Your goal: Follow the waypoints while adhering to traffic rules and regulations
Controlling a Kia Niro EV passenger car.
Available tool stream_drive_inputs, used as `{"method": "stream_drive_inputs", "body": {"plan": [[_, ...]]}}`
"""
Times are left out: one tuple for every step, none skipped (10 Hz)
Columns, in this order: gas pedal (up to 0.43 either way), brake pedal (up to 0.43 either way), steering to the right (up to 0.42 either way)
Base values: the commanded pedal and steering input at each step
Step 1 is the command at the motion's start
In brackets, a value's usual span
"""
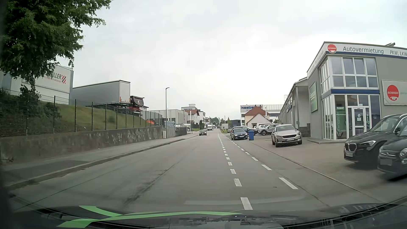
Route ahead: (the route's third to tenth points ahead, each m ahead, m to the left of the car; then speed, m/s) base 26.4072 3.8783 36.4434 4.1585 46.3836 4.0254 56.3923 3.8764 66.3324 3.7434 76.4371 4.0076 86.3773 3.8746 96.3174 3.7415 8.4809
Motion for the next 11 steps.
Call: {"method": "stream_drive_inputs", "body": {"plan": [[0.028, 0.0, -0.011], [0.028, 0.0, -0.012], [0.028, 0.0, -0.013], [0.028, 0.0, -0.012], [0.028, 0.0, -0.013], [0.028, 0.0, -0.012], [0.028, 0.0, -0.012], [0.028, 0.0, -0.012], [0.028, 0.0, -0.012], [0.028, 0.0, -0.011], [0.028, 0.0, -0.009]]}}
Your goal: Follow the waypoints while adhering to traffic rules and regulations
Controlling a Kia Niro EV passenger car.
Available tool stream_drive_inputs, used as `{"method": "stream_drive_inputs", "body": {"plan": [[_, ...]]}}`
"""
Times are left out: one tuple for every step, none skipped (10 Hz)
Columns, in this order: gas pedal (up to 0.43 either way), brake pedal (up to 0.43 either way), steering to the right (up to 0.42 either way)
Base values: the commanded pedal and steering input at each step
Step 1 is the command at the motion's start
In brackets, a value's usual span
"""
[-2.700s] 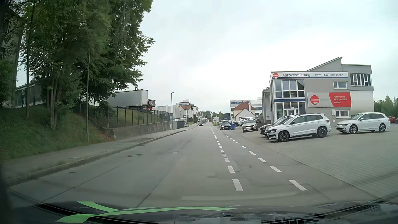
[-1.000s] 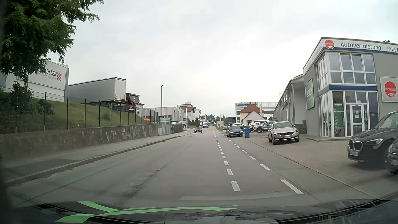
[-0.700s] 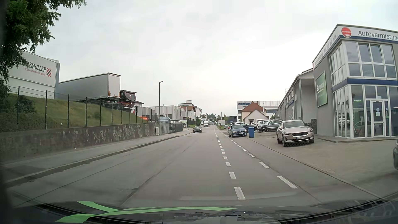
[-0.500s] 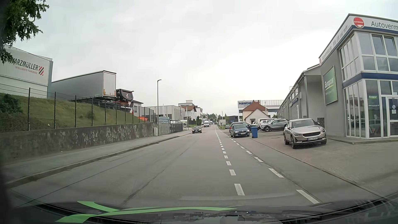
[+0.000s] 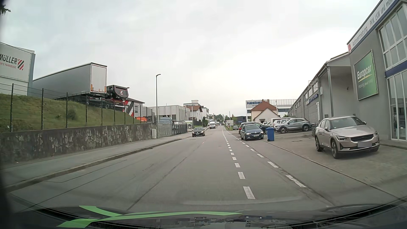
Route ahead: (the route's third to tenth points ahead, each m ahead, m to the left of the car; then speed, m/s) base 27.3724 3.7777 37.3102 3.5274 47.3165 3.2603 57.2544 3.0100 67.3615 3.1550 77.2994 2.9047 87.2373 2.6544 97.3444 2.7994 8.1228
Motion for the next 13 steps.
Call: {"method": "stream_drive_inputs", "body": {"plan": [[0.028, 0.0, -0.007], [0.028, 0.0, -0.007], [0.028, 0.0, -0.006], [0.028, 0.0, -0.004], [0.028, 0.0, -0.001], [0.028, 0.0, -0.001], [0.028, 0.0, -0.001], [0.039, 0.0, -0.001], [0.039, 0.0, -0.001], [0.039, 0.0, 0.0], [0.047, 0.0, 0.0], [0.047, 0.0, 0.0], [0.047, 0.0, 0.001]]}}
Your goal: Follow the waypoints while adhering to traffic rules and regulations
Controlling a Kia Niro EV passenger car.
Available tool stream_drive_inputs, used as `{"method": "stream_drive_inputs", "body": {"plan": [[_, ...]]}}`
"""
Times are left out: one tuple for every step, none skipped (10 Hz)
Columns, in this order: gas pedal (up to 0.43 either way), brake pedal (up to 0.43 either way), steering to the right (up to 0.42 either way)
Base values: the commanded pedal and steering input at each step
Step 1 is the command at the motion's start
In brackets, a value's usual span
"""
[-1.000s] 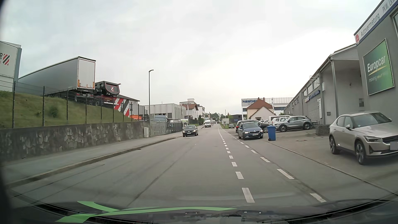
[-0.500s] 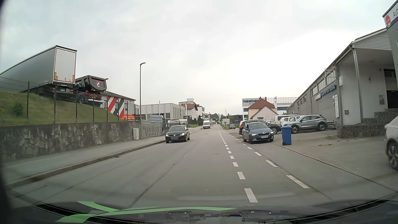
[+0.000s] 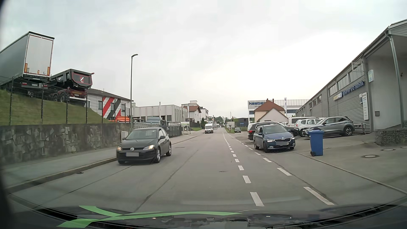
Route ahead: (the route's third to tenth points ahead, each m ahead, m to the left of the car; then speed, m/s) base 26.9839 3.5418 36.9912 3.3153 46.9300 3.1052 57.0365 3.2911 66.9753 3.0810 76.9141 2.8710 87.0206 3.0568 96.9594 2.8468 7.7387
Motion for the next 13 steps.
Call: {"method": "stream_drive_inputs", "body": {"plan": [[0.047, 0.0, 0.0], [0.059, 0.0, 0.001], [0.059, 0.0, 0.001], [0.067, 0.0, 0.0], [0.079, 0.0, 0.001], [0.087, 0.0, 0.001], [0.098, 0.0, 0.0], [0.098, 0.0, 0.001], [0.098, 0.0, 0.001], [0.098, 0.0, 0.001], [0.098, 0.0, 0.001], [0.098, 0.0, 0.001], [0.098, 0.0, 0.001]]}}
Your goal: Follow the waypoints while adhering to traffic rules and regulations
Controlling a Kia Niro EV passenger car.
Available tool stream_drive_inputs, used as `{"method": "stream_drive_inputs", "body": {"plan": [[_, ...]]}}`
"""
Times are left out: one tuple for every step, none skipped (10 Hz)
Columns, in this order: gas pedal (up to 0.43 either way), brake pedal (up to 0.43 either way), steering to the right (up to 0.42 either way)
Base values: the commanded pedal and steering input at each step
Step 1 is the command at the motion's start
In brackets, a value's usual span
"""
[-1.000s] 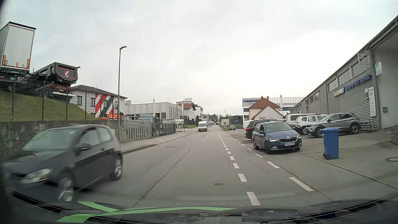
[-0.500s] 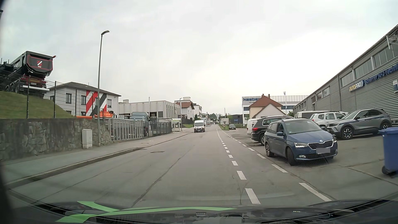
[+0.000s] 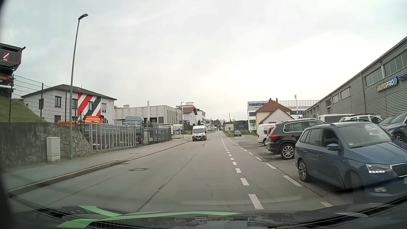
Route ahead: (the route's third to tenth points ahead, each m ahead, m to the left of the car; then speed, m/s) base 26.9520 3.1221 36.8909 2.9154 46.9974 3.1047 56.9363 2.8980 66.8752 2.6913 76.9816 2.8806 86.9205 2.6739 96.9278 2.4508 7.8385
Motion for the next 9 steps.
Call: {"method": "stream_drive_inputs", "body": {"plan": [[0.098, 0.0, 0.001], [0.098, 0.0, 0.001], [0.098, 0.0, 0.001], [0.098, 0.0, 0.0], [0.098, 0.0, 0.0], [0.098, 0.0, 0.001], [0.098, 0.0, 0.001], [0.098, 0.0, 0.001], [0.098, 0.0, 0.0]]}}
